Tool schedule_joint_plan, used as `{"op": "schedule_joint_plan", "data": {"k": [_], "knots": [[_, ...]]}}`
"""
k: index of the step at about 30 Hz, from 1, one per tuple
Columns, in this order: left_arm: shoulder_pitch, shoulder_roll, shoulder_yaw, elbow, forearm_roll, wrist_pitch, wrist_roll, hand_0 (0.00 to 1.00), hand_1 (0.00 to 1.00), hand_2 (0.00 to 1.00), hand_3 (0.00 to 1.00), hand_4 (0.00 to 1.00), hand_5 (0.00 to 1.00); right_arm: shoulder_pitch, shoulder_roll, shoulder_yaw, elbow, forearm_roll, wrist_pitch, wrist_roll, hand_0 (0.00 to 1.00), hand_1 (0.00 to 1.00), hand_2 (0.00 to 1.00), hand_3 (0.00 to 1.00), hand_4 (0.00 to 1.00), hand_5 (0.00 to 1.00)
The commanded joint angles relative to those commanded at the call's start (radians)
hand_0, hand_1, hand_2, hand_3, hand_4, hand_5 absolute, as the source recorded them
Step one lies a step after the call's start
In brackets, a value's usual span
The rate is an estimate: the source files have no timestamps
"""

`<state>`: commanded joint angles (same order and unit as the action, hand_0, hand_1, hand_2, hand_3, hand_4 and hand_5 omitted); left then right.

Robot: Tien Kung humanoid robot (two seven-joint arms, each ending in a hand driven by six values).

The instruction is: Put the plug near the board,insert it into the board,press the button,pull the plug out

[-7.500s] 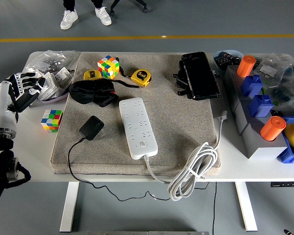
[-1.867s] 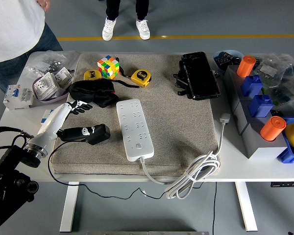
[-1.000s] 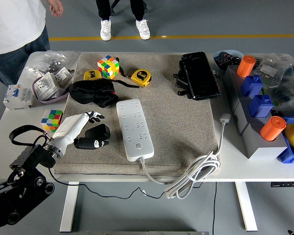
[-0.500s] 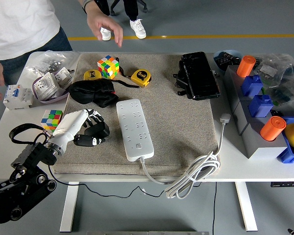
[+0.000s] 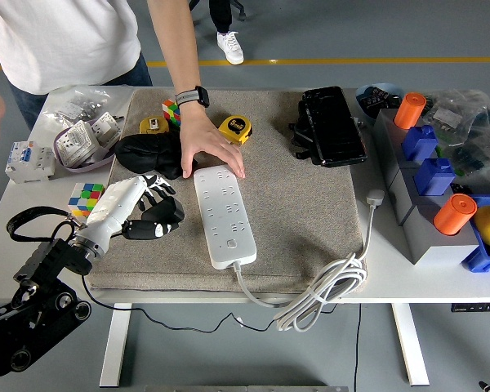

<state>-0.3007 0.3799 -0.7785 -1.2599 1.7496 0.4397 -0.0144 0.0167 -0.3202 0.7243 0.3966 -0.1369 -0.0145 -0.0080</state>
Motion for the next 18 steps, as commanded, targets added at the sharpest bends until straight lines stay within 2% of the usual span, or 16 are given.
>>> {"op": "schedule_joint_plan", "data": {"k": [5,9,12,18], "knots": [[0.001,0.014,-0.002,-0.034,-0.016,0.022,-0.033,0.272,0.377,0.466,0.537,0.867,0.002,0.001,-0.002,-0.004,-0.001,0.001,0.001,-0.001,0.631,0.685,0.692,0.574,0.851,0.511],[-0.021,0.010,0.016,-0.043,-0.021,0.040,-0.046,0.271,0.377,0.467,0.538,0.860,0.002,0.001,-0.002,-0.005,-0.001,0.001,0.001,-0.001,0.632,0.684,0.691,0.574,0.851,0.512],[-0.042,0.000,0.031,-0.031,-0.021,0.042,-0.044,0.271,0.377,0.467,0.538,0.860,0.002,0.001,-0.002,-0.007,-0.001,0.002,0.001,-0.001,0.632,0.684,0.691,0.574,0.851,0.512],[-0.099,-0.026,0.091,0.029,-0.027,0.048,-0.053,0.276,0.383,0.469,0.539,0.849,0.002,0.001,-0.001,-0.003,0.004,0.000,-0.001,0.000,0.631,0.684,0.692,0.575,0.852,0.513]]}}
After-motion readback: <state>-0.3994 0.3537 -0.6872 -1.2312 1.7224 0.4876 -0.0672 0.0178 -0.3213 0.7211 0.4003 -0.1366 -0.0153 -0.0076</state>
